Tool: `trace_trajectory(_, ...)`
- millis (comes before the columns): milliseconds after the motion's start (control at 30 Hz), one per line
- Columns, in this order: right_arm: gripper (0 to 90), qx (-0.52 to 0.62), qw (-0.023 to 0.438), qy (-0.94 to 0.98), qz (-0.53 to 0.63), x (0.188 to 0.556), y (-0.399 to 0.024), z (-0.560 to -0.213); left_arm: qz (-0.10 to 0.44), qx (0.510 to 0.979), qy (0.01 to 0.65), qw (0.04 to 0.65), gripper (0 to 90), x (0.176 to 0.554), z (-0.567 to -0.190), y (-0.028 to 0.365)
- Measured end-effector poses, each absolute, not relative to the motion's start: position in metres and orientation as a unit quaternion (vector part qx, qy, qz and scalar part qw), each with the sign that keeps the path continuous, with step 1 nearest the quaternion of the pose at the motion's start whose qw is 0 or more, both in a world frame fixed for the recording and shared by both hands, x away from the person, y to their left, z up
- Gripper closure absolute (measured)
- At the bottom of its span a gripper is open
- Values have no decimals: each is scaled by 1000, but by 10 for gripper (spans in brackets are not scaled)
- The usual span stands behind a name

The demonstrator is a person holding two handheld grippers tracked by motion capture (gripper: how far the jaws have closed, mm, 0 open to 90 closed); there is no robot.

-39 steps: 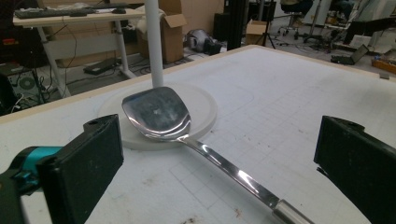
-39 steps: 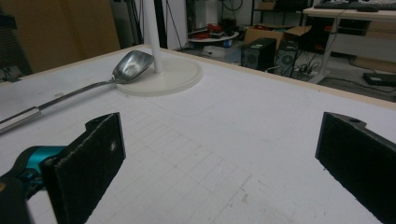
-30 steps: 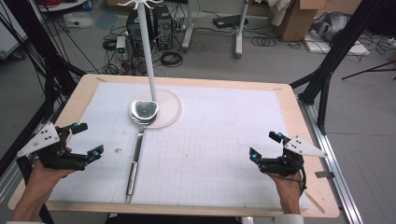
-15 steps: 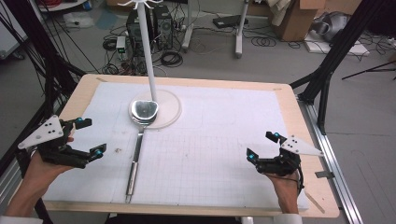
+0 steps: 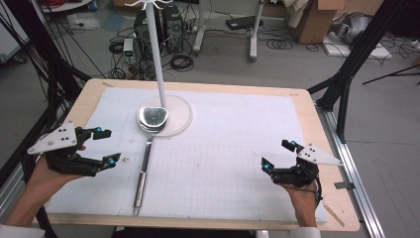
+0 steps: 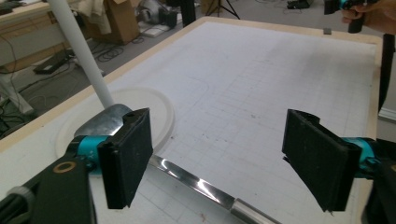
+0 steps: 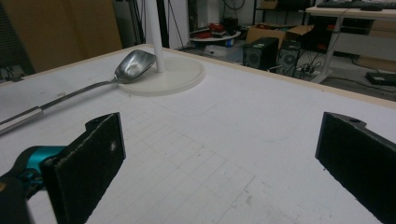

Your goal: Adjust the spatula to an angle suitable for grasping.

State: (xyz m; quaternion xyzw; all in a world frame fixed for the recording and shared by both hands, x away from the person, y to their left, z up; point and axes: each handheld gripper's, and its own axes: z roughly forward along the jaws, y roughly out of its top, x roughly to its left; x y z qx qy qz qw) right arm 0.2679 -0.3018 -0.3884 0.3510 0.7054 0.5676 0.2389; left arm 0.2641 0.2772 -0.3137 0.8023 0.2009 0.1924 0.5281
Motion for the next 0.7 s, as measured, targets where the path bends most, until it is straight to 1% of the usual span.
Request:
trace_trajectory(167,4,350,238,706,568,268,-302,-388,189,819,187,508,324,264,-310,272)
trace_trajectory(233,4,351,238,705,568,268,-302,-388,189,832,172,493,371,264,-310,270)
trace_trajectory(333,4,352,236,706,567,268,-301,-388,182,841,165,482,419,265,-310,268)
trace_trajectory(400,4,350,242,706,566,268,-301,-388,179,852,160,466,442,265,-311,265)
trace_trajectory(467,4,350,240,706,568,268,-301,-388,163,870,149,441,485,267,-313,261)
trace_trajectory(500,4,350,242,706,566,268,-301,-388,163,870,149,441,490,267,-313,261)
trace_trajectory(567,4,350,242,706,567,268,-301,-388,160,879,146,425,500,268,-313,258)
trace_trajectory(633,4,350,242,706,567,268,-301,-388,152,894,134,400,529,269,-314,253)
trace_trajectory(700,4,352,240,706,566,267,-301,-388,151,898,129,392,539,270,-315,252)
